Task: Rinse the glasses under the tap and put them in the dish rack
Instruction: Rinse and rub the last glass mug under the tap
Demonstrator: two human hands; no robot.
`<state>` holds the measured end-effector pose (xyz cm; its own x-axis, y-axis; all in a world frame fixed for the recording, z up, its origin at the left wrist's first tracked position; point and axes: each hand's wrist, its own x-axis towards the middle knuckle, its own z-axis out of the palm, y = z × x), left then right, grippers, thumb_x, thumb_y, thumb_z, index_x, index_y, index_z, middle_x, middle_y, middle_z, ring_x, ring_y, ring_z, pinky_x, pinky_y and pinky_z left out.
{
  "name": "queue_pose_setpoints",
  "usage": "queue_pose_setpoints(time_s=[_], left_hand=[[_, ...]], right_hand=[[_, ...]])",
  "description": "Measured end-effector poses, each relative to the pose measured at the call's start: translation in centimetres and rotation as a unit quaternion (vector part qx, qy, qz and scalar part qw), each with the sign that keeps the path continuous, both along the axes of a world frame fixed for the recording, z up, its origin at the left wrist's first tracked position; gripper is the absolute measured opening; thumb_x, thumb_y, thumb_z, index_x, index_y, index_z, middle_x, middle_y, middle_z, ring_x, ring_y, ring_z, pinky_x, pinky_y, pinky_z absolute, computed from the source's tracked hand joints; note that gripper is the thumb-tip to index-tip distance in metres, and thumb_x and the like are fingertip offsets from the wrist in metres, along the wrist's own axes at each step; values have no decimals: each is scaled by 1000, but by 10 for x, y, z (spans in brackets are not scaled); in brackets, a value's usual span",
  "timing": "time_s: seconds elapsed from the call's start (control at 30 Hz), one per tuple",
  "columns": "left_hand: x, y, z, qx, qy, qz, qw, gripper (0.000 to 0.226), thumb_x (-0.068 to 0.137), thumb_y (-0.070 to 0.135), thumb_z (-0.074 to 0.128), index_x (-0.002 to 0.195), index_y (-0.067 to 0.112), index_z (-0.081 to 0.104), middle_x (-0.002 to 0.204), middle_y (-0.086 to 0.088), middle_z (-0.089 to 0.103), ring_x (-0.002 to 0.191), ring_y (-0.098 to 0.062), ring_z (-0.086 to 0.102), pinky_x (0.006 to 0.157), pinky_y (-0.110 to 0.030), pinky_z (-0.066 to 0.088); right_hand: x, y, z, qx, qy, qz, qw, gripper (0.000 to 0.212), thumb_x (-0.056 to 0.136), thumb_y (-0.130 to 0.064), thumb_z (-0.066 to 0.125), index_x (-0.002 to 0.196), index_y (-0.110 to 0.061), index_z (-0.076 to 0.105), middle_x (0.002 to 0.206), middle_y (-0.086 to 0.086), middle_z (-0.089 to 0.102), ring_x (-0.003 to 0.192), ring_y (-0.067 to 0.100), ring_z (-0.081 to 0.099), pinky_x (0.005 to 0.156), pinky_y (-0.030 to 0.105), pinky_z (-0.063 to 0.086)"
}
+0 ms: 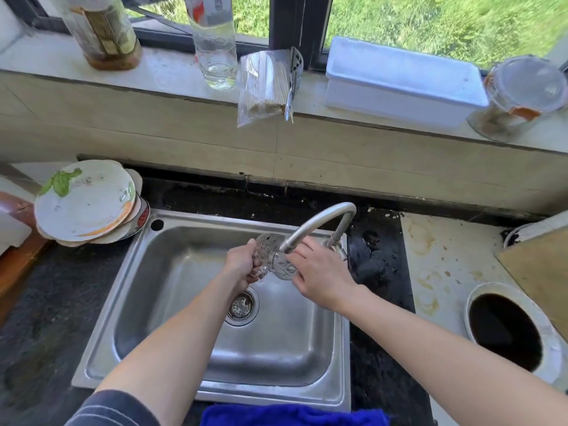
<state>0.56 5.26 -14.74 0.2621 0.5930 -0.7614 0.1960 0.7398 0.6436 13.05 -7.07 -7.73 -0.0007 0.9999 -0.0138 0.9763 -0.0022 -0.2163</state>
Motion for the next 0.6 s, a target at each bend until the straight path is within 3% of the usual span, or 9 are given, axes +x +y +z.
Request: queue_pose_setpoints(time_s=[0.07, 0.17, 0.27, 0.37, 0.5, 0.6], left_hand=[[1, 3, 4, -4, -36, -12, 999, 39, 102, 28, 40, 65, 16, 43, 42, 4, 32, 28, -6, 25, 34, -11, 15], [-1, 10, 6, -23, -64, -19, 997, 39, 104, 27, 35, 65, 19, 39, 41, 7, 29, 28, -5, 23, 34, -12, 11], [-4, 18, 6, -65, -95, 28, 993, 38, 105, 23, 31, 67, 19, 37, 42, 8, 26, 28, -3, 19, 29, -10, 11], [-6, 19, 5, -87, -99, 35, 991, 39, 105, 24, 29, 67, 19, 36, 43, 8, 25, 28, -2, 19, 29, -10, 10], [-4, 14, 7, -117, -122, 67, 983, 38, 104, 17, 31, 67, 17, 36, 42, 7, 26, 28, -2, 20, 31, -12, 11], [-2, 11, 17, -113, -142, 41, 983, 37, 102, 10, 34, 65, 16, 38, 44, 7, 28, 28, -2, 22, 31, -13, 10]], right_hand=[[-7, 9, 4, -30, -29, 10, 999, 27, 80, -22, 65, 104, -11, 70, 103, 6, 70, 121, 32, 52, 80, 45, 53], [-12, 3, 2, 24, -24, -1, 999, 29, 81, -21, 61, 107, -11, 71, 103, 9, 69, 128, 37, 49, 92, 47, 48], [-7, -13, -6, 108, -5, -10, 994, 37, 76, -17, 55, 109, -13, 70, 104, 4, 66, 120, 31, 51, 85, 43, 49], [-1, -11, -9, 108, -6, 6, 994, 36, 77, -19, 53, 108, -11, 69, 105, 2, 66, 118, 29, 52, 77, 43, 54], [0, -5, -11, 134, -27, 33, 990, 30, 80, -13, 59, 107, -10, 70, 108, 5, 68, 115, 29, 58, 78, 39, 50], [-3, -5, -16, 117, -9, 61, 991, 39, 69, -11, 75, 108, -10, 71, 95, 0, 68, 102, 17, 54, 57, 31, 50]])
